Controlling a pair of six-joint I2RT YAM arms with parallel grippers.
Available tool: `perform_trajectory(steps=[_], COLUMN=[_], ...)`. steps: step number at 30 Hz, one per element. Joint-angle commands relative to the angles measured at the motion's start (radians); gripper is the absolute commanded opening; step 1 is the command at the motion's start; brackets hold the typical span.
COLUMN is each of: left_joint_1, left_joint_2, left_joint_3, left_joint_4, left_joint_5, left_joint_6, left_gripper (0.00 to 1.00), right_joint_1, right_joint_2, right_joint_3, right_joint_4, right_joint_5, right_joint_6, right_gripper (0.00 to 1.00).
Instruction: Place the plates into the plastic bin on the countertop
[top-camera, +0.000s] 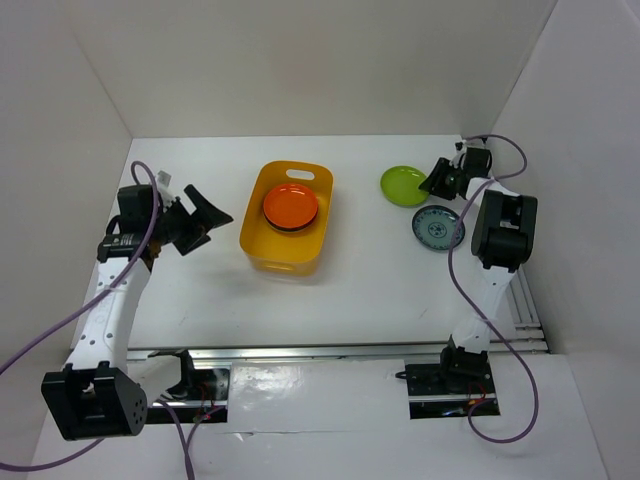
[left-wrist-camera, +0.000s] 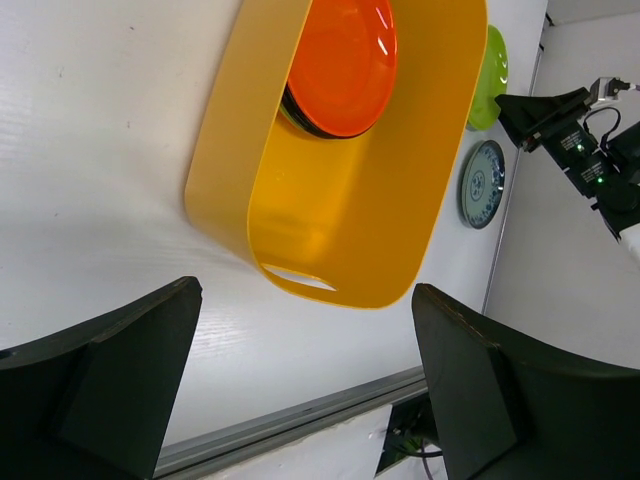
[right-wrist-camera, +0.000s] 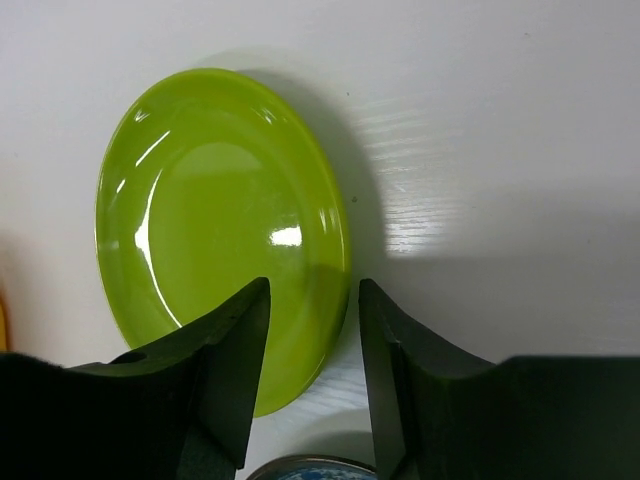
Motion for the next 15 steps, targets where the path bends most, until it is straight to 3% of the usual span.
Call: perform_trajectory(steps=[1,4,5,7,8,15], left_joint_1=[0.006,0.006,0.006,0.006,0.006,0.006], left_joint_2=[-0.024,-0.024,-0.024,-0.024,-0.024,-0.033], left_joint_3=[-0.006,-0.006,-0.006,-0.006,-0.006,-0.067], left_joint_4=[0.012,0.001,-0.008,-0.008,-0.008,-0.017], left_joint_5=[0.026,0.026,0.026,0.016,0.016,0.001], left_joint_6=[-0.002,-0.002,-0.002,-0.002,-0.011,-0.051], left_gripper=[1.0,1.0,1.0,1.0,1.0,1.0], right_joint_1=[0.005,0.005,0.005,0.005,0.005,0.005], right_joint_2=[0.038,0.047,0.056,0.065,0.065,-0.043], right_joint_3=[-0.058,-0.047,-0.038,-0.027,-0.027,-0.003], right_joint_4=[-0.073,-0.073,-0.084,-0.094,-0.095,-0.024], right_joint_5=[0.035,0.057,0.057,0.066,0.066,-0.018], right_joint_6=[0.014,0.04,0.04,0.064,0.074,0.183], right_gripper=[0.48,0.38,0.26,0.14,0.0,0.0])
